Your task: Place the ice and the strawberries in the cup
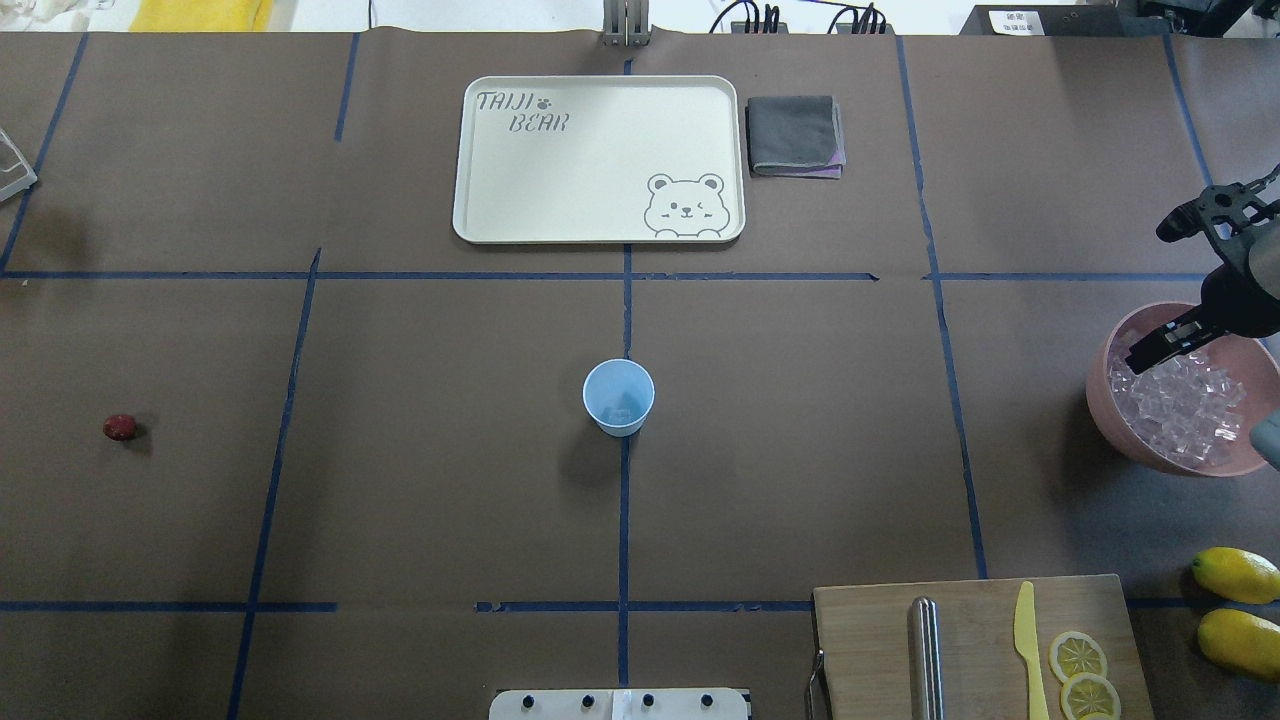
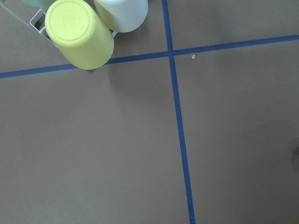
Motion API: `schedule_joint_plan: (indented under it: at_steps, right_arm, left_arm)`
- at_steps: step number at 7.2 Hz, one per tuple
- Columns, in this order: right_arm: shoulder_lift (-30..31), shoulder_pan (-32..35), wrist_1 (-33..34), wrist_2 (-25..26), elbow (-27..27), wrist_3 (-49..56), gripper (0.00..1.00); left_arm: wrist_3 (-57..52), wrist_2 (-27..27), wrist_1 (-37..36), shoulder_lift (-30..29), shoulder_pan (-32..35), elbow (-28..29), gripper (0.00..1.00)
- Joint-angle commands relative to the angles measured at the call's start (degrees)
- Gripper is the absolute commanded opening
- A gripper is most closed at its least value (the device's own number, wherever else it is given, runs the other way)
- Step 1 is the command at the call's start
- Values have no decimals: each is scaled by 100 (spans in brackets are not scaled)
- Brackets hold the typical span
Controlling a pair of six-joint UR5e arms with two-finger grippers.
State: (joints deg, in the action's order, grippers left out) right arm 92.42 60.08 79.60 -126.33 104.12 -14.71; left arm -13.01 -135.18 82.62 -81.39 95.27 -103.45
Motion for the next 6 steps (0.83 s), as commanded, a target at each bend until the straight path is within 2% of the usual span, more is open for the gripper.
schedule_joint_plan:
  at_steps: [1,3,6]
  right_arm:
    - [4,-40,3,3,-58,-5,70]
    - [13,-49,3,3,-111,-5,68]
    - [21,-49,3,-6,-103,4,14]
  left_arm:
    - [0,0,0,0,0,9,100]
    - [0,0,0,0,0,1,100]
    - [0,-9,0,0,0,-8,100]
